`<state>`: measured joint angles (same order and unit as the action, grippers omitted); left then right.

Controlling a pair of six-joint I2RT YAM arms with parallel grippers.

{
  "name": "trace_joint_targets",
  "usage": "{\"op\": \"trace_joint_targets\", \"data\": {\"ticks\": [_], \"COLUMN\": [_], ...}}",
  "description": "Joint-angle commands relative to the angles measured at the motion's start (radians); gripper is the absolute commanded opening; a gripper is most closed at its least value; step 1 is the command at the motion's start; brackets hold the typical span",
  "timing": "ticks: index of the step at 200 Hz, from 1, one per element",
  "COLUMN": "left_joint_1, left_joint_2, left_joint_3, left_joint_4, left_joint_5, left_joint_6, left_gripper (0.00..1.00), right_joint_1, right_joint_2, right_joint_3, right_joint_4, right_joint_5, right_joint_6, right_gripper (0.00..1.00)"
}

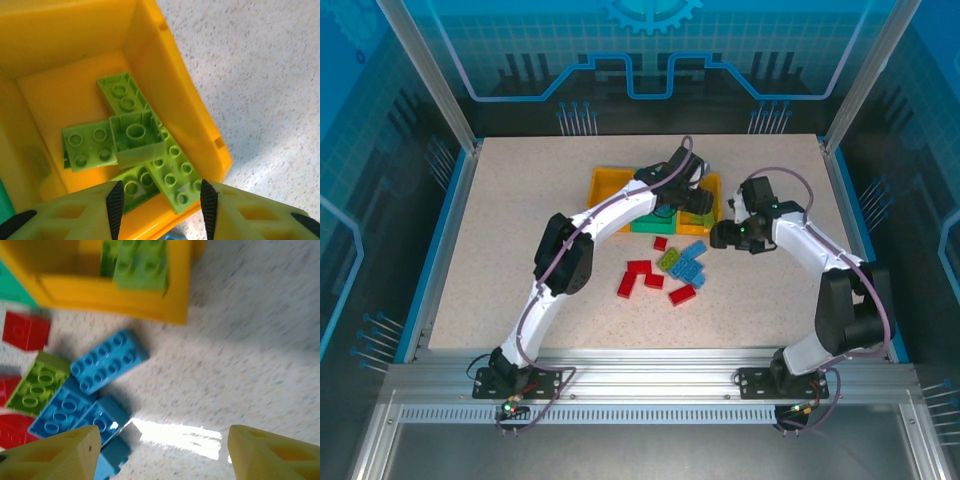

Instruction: Sort the legos into containers by color

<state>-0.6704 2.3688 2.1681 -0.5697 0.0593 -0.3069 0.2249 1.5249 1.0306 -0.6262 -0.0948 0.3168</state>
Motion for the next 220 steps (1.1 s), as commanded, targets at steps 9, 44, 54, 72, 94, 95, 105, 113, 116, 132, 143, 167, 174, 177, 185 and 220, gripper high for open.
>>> {"op": "trace_joint_targets", "data": {"ticks": [9, 44, 54, 72, 94, 95, 105, 113, 116, 132, 143, 167, 174, 177, 185, 220], "left_joint_1": [0.001, 0.003, 0.003, 0.009, 0.028, 0.030, 0.040, 0.049, 0.052, 0.064, 0.069, 0.070, 0.070, 0.071, 0.070, 0.073], "left_joint_2": [0.001, -0.092, -0.136, -0.202, -0.285, -0.289, -0.327, -0.357, -0.371, -0.429, -0.460, -0.508, -0.518, -0.524, -0.534, -0.562], "left_joint_3": [0.041, -0.062, -0.116, -0.202, -0.313, -0.319, -0.374, -0.423, -0.440, -0.521, -0.566, -0.631, -0.649, -0.657, -0.678, -0.741], "left_joint_4": [-0.025, -0.029, -0.009, 0.022, 0.047, 0.048, 0.069, 0.087, 0.095, 0.132, 0.146, 0.144, 0.145, 0.146, 0.149, 0.160], "left_joint_5": [-0.041, -0.072, -0.084, -0.093, -0.090, -0.090, -0.088, -0.088, -0.087, -0.088, -0.089, -0.106, -0.112, -0.113, -0.116, -0.123], "left_joint_6": [-0.051, -0.070, -0.079, -0.101, -0.147, -0.150, -0.169, -0.183, -0.186, -0.203, -0.208, -0.199, -0.198, -0.198, -0.196, -0.196], "left_gripper": [0.58, 0.88, 0.99, 0.99, 0.99, 0.99, 0.99, 0.99, 0.99, 0.99, 0.99, 0.99, 0.99, 0.99, 0.99, 0.99], "right_joint_1": [0.068, 0.114, 0.141, 0.185, 0.213, 0.214, 0.225, 0.232, 0.233, 0.237, 0.237, 0.240, 0.240, 0.239, 0.240, 0.239], "right_joint_2": [-0.055, -0.113, -0.119, -0.117, -0.084, -0.082, -0.070, -0.061, -0.057, -0.039, -0.029, -0.016, -0.013, -0.010, -0.007, 0.010], "right_joint_3": [-0.079, -0.116, -0.116, -0.126, -0.132, -0.132, -0.132, -0.132, -0.132, -0.133, -0.133, -0.132, -0.133, -0.133, -0.135, -0.145], "right_joint_4": [0.014, 0.016, 0.001, 0.000, -0.004, -0.004, -0.009, -0.017, -0.021, -0.029, -0.030, -0.025, -0.025, -0.023, -0.020, 0.036], "right_joint_5": [-0.011, -0.019, -0.005, -0.002, -0.009, -0.008, -0.006, -0.001, 0.003, 0.019, 0.020, 0.013, 0.019, 0.021, 0.024, -0.006], "right_joint_6": [0.078, 0.096, 0.087, 0.046, 0.030, 0.030, 0.031, 0.040, 0.046, 0.075, 0.107, 0.189, 0.215, 0.230, 0.255, 0.352], "right_gripper": [0.69, 0.69, 0.69, 0.69, 0.68, 0.68, 0.67, 0.67, 0.67, 0.67, 0.66, 0.67, 0.67, 0.67, 0.67, 0.67]}}
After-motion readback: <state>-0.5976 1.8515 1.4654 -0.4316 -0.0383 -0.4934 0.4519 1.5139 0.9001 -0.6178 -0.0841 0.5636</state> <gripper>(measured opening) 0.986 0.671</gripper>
